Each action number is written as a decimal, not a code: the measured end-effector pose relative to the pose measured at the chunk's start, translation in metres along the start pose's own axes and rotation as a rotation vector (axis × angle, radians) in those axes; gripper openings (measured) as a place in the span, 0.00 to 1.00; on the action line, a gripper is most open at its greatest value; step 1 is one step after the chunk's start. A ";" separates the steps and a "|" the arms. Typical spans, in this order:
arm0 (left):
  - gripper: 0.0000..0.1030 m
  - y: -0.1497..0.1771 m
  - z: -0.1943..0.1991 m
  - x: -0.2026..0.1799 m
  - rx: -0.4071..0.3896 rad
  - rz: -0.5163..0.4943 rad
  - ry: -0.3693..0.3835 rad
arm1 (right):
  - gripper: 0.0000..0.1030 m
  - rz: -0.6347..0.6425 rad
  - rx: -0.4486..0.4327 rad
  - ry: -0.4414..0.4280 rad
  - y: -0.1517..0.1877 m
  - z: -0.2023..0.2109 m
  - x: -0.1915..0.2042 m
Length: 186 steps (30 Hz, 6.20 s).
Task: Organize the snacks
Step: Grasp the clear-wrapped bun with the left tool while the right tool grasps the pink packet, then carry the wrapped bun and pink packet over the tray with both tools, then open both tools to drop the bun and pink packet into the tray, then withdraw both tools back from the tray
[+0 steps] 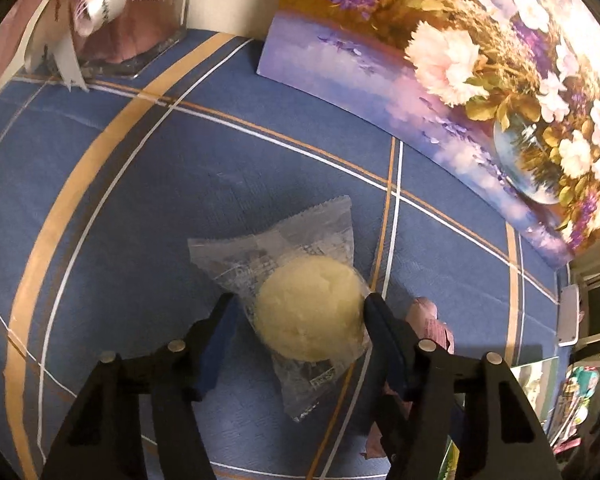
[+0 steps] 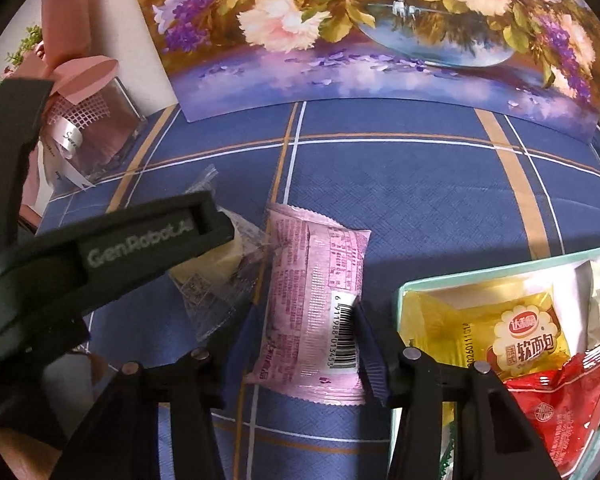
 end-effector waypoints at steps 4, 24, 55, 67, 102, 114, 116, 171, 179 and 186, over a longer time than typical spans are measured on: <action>0.58 0.003 0.005 0.007 -0.017 -0.003 -0.005 | 0.51 0.010 0.011 0.008 0.005 -0.006 0.001; 0.53 0.020 0.048 0.003 -0.064 0.017 -0.008 | 0.40 0.017 -0.016 0.026 0.011 0.024 0.001; 0.53 0.118 0.130 -0.086 -0.097 -0.158 0.100 | 0.40 -0.113 -0.031 0.039 0.091 0.132 -0.078; 0.53 0.135 0.114 -0.108 -0.043 -0.231 0.079 | 0.40 -0.218 0.018 0.044 0.092 0.121 -0.119; 0.54 0.198 0.049 -0.173 0.190 -0.362 0.154 | 0.41 -0.483 0.159 0.167 0.117 0.092 -0.227; 0.58 0.189 0.065 -0.173 0.164 -0.327 0.187 | 0.41 -0.474 0.155 0.164 0.115 0.094 -0.225; 0.58 0.186 0.069 -0.173 0.153 -0.321 0.190 | 0.41 -0.472 0.154 0.164 0.115 0.095 -0.224; 1.00 0.120 0.109 -0.071 -0.133 -0.213 -0.273 | 1.00 -0.176 -0.014 0.252 0.091 0.119 -0.158; 1.00 0.130 0.130 -0.076 -0.177 -0.282 -0.335 | 1.00 -0.154 -0.081 0.256 0.099 0.143 -0.142; 1.00 0.133 0.152 -0.079 -0.164 -0.282 -0.354 | 1.00 -0.116 -0.115 0.275 0.101 0.171 -0.136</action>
Point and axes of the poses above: each gripper's, at about its wrist camera, not at the fingertips, and z roughly against the way its jaws point, x to its left, y to its underside, the point moved 8 cm from there along -z, roughly the way its jaws point, and after that the axes turned 15 degrees about y, right-handed, at the moved point
